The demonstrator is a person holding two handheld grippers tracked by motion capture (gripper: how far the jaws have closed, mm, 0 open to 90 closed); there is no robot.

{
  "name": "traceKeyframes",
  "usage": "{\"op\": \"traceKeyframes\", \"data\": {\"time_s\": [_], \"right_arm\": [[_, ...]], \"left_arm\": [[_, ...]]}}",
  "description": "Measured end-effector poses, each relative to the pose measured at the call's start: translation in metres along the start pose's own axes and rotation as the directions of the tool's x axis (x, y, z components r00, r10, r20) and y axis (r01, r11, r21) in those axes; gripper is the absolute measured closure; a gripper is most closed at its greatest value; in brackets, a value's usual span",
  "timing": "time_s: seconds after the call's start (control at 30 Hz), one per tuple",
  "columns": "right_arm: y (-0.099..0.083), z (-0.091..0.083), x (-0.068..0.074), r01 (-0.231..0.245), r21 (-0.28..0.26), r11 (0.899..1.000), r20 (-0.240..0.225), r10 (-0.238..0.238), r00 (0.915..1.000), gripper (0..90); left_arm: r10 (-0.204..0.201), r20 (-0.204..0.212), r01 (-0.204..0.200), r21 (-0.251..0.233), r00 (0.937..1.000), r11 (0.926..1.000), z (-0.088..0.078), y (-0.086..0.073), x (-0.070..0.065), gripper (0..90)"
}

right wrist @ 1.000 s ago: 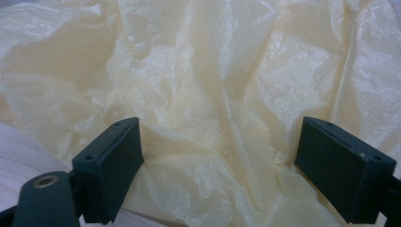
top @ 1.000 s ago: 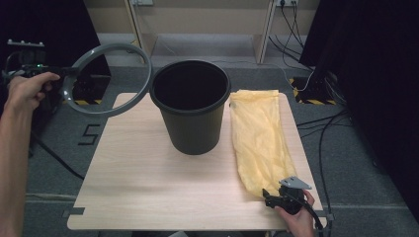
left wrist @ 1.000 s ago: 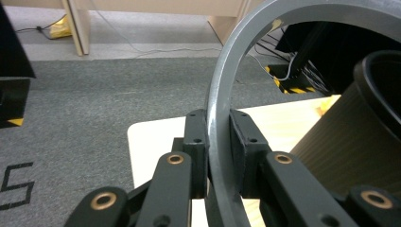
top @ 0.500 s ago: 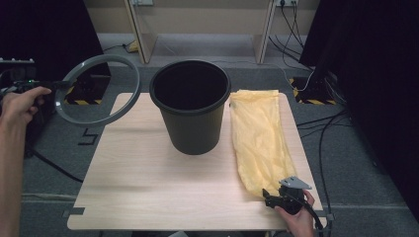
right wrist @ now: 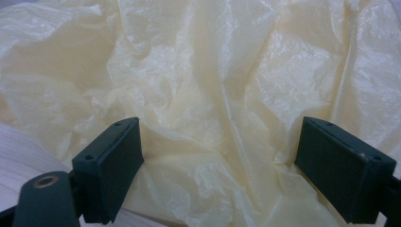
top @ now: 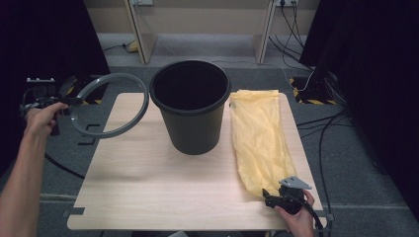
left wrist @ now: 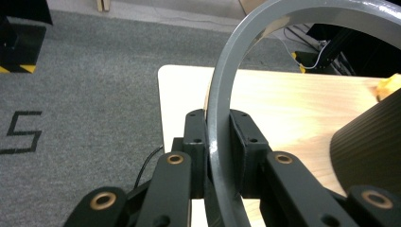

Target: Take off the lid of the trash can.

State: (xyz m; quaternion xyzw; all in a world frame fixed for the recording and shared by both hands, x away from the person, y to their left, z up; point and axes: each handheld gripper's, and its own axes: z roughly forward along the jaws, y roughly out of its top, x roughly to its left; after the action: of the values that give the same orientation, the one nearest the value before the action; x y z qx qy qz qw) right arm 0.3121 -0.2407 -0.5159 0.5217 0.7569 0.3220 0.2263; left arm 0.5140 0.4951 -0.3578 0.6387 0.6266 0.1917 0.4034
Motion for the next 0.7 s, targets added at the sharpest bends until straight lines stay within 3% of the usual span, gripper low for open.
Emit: {"op": "traceKeyframes", "data": {"time_s": [0.43, 0.7], "right_arm": [[0.000, 0.000, 0.000, -0.001, -0.002, 1.000, 0.000, 0.001, 1.0000, 15.8], [0.000, 0.000, 0.000, -0.001, -0.001, 1.000, 0.001, 0.001, 1.0000, 15.8]], "left_arm": [[-0.047, -0.049, 0.050, 0.058, 0.9977, 0.9971, 0.043, -0.041, 0.014, 77.9], [-0.043, -0.077, 0.050, 0.086, 0.9961, 0.9951, 0.064, -0.061, 0.014, 77.8]]}}
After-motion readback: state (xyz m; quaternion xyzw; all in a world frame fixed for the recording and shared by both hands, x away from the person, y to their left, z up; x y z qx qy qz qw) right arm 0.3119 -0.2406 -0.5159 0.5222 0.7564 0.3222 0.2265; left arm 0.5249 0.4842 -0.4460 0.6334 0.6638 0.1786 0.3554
